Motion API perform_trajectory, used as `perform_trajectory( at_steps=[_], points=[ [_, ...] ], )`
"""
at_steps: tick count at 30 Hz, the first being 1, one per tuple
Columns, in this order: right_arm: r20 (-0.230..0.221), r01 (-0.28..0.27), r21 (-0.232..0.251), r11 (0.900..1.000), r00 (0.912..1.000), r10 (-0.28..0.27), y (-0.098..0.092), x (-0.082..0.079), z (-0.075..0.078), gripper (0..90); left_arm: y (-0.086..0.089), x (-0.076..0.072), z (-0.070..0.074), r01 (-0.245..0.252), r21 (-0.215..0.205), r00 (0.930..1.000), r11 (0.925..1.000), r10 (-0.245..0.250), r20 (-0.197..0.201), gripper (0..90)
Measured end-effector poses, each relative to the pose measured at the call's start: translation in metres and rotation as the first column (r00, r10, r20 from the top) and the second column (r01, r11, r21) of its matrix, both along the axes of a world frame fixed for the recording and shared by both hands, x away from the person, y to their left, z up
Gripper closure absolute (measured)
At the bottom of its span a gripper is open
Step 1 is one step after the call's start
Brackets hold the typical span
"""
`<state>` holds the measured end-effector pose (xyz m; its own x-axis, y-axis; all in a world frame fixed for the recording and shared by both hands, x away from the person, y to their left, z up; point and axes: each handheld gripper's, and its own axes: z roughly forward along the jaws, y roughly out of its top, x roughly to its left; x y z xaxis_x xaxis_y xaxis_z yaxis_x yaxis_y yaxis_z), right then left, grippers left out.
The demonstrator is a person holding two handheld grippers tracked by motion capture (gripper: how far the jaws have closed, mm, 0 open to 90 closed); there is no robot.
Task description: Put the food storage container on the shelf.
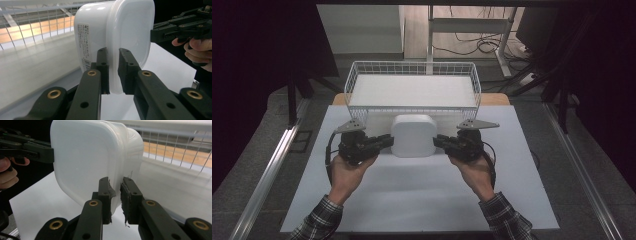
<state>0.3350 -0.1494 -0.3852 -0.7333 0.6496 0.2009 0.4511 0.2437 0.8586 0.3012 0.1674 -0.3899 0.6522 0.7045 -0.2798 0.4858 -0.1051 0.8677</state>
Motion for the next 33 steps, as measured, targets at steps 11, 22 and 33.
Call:
perform_trajectory(
  at_steps=[11,22,33],
  points=[
    [0.035,0.000,0.011,1.000,0.9994,-0.001,0.009,0.020,0.038,78.0,0.007,0.016,0.040,-0.016,-0.003,0.9992,0.9999,0.016,0.036,80.1],
    [0.063,0.009,0.036,0.999,0.9979,-0.012,0.016,0.041,0.073,77.9,0.015,0.038,0.073,-0.025,-0.030,0.9984,0.9992,0.026,0.050,80.1],
    [0.050,0.036,0.037,0.999,0.9981,-0.038,0.019,0.068,0.085,77.5,0.015,0.069,0.081,-0.043,-0.041,0.9989,0.9983,0.043,0.015,79.8]
  ],
)
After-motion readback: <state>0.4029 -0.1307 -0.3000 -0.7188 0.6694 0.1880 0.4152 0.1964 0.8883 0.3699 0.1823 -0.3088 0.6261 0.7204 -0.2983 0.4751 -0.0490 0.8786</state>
